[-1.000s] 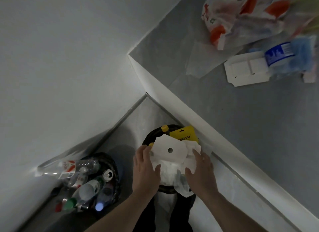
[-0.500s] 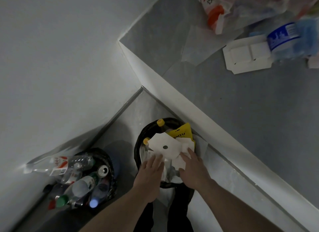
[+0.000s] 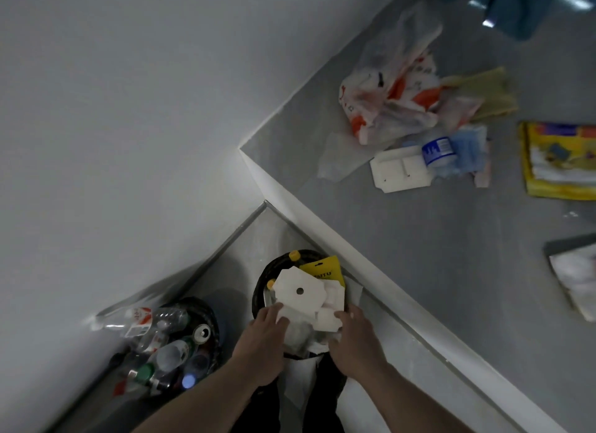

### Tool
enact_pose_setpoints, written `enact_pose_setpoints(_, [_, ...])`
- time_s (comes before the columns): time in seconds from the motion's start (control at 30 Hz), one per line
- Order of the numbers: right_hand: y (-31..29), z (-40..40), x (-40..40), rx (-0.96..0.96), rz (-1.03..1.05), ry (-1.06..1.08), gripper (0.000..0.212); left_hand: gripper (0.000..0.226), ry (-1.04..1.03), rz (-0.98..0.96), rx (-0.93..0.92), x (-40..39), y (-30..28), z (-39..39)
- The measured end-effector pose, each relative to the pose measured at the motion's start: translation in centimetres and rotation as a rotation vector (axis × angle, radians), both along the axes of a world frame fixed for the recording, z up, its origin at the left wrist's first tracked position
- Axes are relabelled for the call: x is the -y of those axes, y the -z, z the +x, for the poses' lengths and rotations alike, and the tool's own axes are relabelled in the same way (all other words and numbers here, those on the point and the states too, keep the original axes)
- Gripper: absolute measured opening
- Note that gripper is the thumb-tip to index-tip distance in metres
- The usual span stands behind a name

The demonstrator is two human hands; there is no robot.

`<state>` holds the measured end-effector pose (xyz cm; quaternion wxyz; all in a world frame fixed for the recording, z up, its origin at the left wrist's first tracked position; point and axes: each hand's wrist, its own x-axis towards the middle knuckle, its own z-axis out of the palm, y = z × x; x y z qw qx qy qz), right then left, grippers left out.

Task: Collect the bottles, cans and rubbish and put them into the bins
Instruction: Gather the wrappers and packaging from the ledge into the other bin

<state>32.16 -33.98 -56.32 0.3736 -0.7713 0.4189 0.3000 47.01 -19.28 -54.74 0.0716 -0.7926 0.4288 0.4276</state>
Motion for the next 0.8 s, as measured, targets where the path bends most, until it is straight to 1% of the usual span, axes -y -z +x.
enact_pose_setpoints(0.1, [-6.9,-0.6,0.2,0.005,0.000,-0.006,0.059,0.060,-0.039,-0.006,0.027,0.0,-6.3,0.4])
enact_pose_setpoints(0.23, [-16.4,-2.6,0.2,0.036,-0.025,-0.015,0.058,0.060,-0.097,-0.070,0.078,-0.1,-16.1,-0.1])
enact_pose_setpoints(0.37, [-24.4,-4.8,-0.1,0.079,-0.050,-0.020,0.068,0.065,-0.126,-0.147,0.097,-0.3,-25.3,-1.4])
enact_pose_setpoints(0.47, [-31.8,-5.8,-0.7,0.116,-0.090,0.003,0.067,0.065,-0.155,-0.188,0.086,-0.7,-30.6,-2.1])
enact_pose_setpoints(0.57, [-35.0,-7.4,-0.7,0.117,-0.140,0.036,0.065,0.065,-0.148,-0.234,0.096,-1.1,-33.8,-1.9])
enact_pose_setpoints(0.63, [-36.1,-8.5,-0.9,0.130,-0.172,0.103,0.068,0.065,-0.097,-0.250,0.107,-1.0,-35.4,-1.5])
enact_pose_setpoints(0.8, [-38.3,-11.1,-1.8,0.129,-0.254,0.173,0.069,0.063,-0.002,-0.305,0.140,-0.1,-38.5,-0.8])
